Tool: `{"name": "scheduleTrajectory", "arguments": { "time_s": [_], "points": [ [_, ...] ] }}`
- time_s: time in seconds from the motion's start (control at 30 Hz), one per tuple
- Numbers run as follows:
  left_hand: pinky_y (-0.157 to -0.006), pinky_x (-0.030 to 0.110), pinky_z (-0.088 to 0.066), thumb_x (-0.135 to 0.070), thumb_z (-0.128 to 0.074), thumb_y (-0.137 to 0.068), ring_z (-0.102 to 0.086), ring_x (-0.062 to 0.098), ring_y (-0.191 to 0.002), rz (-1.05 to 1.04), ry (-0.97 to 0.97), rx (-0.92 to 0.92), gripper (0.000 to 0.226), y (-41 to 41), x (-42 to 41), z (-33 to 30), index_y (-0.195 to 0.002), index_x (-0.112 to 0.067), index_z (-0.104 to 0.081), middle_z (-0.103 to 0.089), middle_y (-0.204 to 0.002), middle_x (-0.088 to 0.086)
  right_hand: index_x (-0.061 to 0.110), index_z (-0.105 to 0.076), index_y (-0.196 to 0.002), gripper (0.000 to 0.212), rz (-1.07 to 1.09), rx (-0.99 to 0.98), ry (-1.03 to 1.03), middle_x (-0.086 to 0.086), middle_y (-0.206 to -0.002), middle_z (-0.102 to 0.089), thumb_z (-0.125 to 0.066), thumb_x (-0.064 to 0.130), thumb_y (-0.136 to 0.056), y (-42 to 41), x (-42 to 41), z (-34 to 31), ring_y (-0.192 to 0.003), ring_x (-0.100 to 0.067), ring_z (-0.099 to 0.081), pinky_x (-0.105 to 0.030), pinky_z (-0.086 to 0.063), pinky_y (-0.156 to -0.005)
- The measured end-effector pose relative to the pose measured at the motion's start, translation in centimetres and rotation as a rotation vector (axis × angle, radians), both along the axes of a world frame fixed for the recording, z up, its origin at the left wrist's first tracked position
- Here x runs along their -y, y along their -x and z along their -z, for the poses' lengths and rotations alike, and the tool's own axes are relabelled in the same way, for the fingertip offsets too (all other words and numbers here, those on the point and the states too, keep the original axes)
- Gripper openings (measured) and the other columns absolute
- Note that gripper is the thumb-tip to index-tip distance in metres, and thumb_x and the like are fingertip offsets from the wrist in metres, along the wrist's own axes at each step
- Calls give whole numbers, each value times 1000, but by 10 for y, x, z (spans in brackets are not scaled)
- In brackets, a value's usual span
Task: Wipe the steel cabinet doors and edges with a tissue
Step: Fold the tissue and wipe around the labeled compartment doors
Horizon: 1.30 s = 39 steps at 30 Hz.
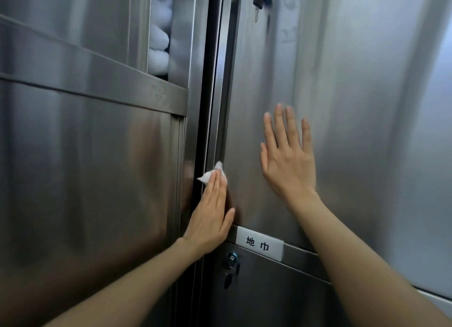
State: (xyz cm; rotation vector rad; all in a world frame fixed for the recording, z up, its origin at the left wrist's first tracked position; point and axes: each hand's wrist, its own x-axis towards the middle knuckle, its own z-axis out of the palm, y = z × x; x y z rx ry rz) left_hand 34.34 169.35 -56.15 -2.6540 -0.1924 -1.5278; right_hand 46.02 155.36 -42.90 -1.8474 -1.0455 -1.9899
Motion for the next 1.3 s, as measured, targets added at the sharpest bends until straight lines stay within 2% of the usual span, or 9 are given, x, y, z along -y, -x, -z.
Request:
{"name": "scheduleTrajectory", "arguments": {
  "time_s": [0.07, 0.23, 0.43, 0.63, 0.83, 0.93, 1.1, 1.17, 1.3],
  "points": [
    [-124, 38, -3, -34, -29, -102, 6, 26, -153, -2, -36, -3, 70, -4, -8, -19, -153, 9, -8, 4, -163, 21, 6, -13, -158, 59, -2, 2, 0, -17, -165, -9, -26, 30, -106, -1, 0, 1, -153, -32, -7, -52, -7, -123],
    [-123, 31, 7, -41, -18, -101, 9, 25, -152, -57, -52, 108, 73, -17, -15, -166, -154, 7, -1, 6, -164, 20, 5, -18, -157, 59, -3, 23, -21, -19, -164, -13, -28, 30, -105, -2, -1, 1, -152, -34, -11, -53, -10, -122],
    [-125, 36, -2, -35, -26, -103, 7, 22, -153, 8, -57, 32, 69, -5, -9, -69, -154, 7, -5, 4, -164, 19, 5, -16, -158, 59, -2, 10, -13, -18, -164, -12, -28, 31, -105, -1, 0, 0, -152, -33, -9, -52, -9, -123],
    [-123, 30, 7, -47, -13, -98, 10, 20, -152, -41, -46, 74, 77, -15, -16, -196, -155, 2, 3, 10, -164, 15, 5, -19, -157, 59, 1, 33, -32, -19, -163, -15, -28, 30, -105, -3, -2, 0, -152, -34, -12, -52, -7, -123],
    [-123, 28, 6, -37, -25, -103, 11, 21, -152, 26, -117, 30, 70, -2, -16, -114, -155, 2, 1, 11, -164, 15, 5, -17, -157, 59, 7, 12, -19, -19, -164, -13, -26, 31, -105, -2, -2, -1, -152, -34, -10, -51, -4, -123],
    [-119, 20, 12, -35, -26, -103, 7, 22, -151, 0, -108, 85, 69, -11, -19, -168, -154, 5, -3, 4, -163, 19, 5, -16, -158, 59, -5, 10, -19, -19, -164, -12, -26, 31, -105, -4, -3, 0, -152, -34, -10, -52, -5, -123],
    [-121, 26, 9, -29, -26, -105, 6, 26, -153, -33, -19, 174, 65, -29, -18, -283, -154, 6, 0, 3, -164, 20, 5, -15, -158, 59, 3, 25, -27, -19, -164, -11, -23, 30, -105, -6, -4, 1, -152, -34, -9, -53, -9, -123],
    [-122, 27, 8, -30, -25, -104, 5, 26, -153, -10, -27, 208, 66, -31, -19, -265, -154, 5, 0, 3, -164, 20, 5, -17, -157, 59, 6, 38, -35, -19, -164, -13, -25, 30, -105, -5, -4, 1, -152, -34, -10, -52, -8, -123],
    [-125, 34, 1, -30, -27, -103, 6, 23, -153, 67, -32, 169, 67, -17, -15, -153, -155, 4, -2, 4, -165, 17, 5, -14, -158, 60, 0, 28, -19, -19, -164, -10, -25, 31, -106, -5, -4, 0, -152, -33, -8, -51, -4, -123]
  ]
}}
